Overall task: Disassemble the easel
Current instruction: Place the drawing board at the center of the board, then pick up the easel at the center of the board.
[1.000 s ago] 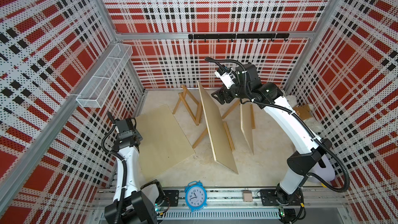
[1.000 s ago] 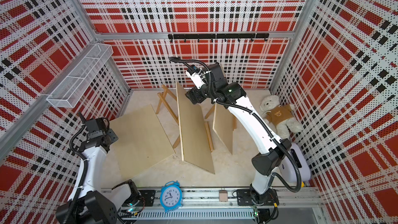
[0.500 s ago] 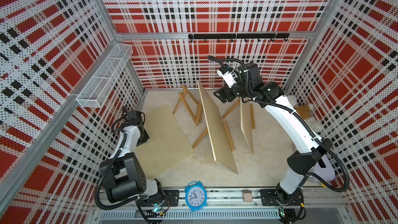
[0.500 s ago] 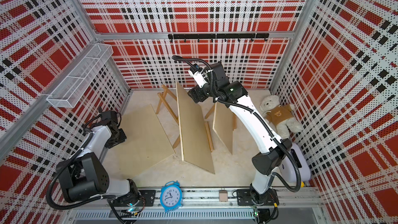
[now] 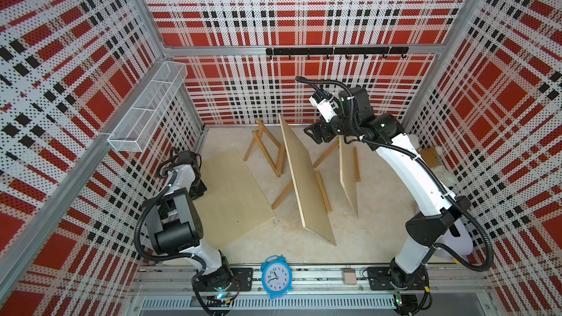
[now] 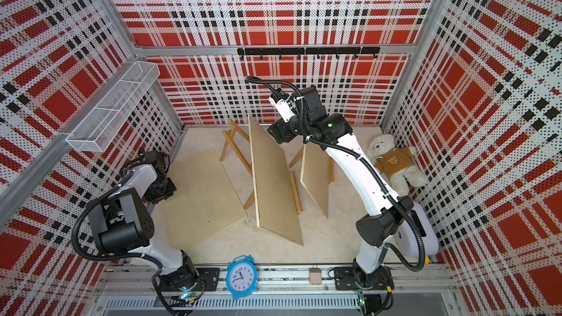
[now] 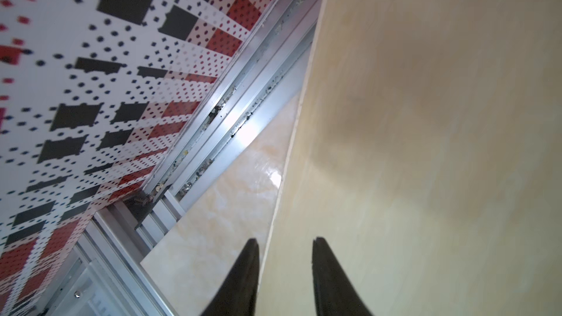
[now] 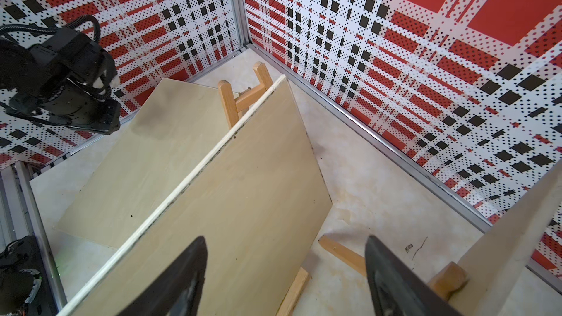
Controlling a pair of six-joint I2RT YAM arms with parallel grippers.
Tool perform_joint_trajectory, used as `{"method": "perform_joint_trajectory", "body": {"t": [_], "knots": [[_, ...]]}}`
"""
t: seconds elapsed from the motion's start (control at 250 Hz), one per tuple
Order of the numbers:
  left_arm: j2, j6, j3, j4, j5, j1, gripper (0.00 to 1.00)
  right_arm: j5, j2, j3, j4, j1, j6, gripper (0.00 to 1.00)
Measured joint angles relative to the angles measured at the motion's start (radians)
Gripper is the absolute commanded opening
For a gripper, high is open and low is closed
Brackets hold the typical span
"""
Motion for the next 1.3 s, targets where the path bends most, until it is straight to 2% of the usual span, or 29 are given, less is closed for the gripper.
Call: {"method": "perform_joint_trajectory", "body": {"t": [0.22,0.332,0.472,1.044,1.096,1.229,1.301], "knots": [[0.058,0.002,0.0,0.018,-0.16,-0.027,0.46,0.012,0.008,0.027,-0.023,0.0,0.003,0.83],[0.057,0.003,0.005,0.04,-0.232,-0.045,0.47,0.018,0.016,0.029,-0.031,0.0,0.006,0.83],[0.071,0.017,0.024,0.077,-0.269,-0.032,0.46,0.03,0.022,0.029,-0.044,0.0,0.007,0.83],[0.266,0.008,0.179,0.117,-0.221,0.028,0.46,0.077,0.033,0.042,-0.083,0.0,0.028,0.83],[0.282,0.002,0.193,0.112,-0.216,0.029,0.42,0.08,0.033,0.042,-0.085,0.0,0.029,0.83],[0.293,0.002,0.232,0.092,-0.172,0.015,0.42,0.088,0.033,0.042,-0.09,0.0,0.033,0.83],[0.282,0.012,0.247,0.093,-0.161,-0.023,0.43,0.092,0.034,0.042,-0.092,0.0,0.034,0.83]]}}
